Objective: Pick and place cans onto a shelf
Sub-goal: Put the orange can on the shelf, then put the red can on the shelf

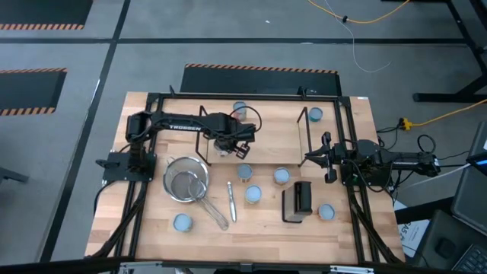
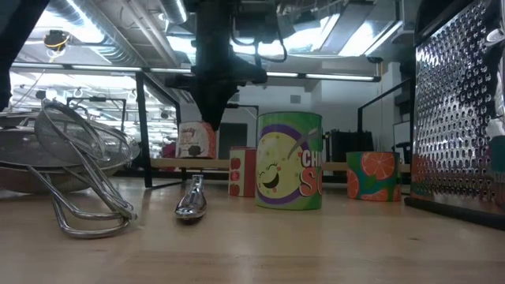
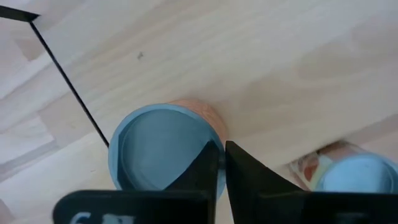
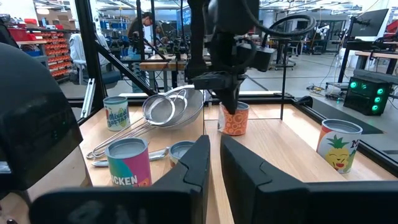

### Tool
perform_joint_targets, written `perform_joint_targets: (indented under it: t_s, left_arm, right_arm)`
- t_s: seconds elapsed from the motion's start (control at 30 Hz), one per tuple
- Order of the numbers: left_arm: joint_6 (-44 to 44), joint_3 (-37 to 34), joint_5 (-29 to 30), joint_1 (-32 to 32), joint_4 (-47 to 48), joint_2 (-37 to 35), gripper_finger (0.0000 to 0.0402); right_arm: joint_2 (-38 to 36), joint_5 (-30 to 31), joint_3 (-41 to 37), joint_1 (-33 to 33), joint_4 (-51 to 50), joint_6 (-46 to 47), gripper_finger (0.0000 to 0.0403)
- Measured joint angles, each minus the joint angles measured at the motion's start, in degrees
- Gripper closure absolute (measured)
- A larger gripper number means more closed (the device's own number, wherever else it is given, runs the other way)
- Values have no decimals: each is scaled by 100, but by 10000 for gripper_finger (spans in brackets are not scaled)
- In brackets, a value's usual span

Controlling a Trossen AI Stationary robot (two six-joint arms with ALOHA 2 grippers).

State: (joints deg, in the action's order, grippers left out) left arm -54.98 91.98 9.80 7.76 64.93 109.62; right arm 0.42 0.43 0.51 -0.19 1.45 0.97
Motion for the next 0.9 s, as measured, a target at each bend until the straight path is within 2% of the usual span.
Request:
perform_joint_targets:
  t_s: [0.67,0.9]
  left_arm:
    - [8,-2,-2,58,-164,0,334]
    - [11,-9,-34,58,-145,-58,334]
  right_arm:
    - [0,2,0,-2,0,0,358]
    - [0,0,0,-1,-1,0,358]
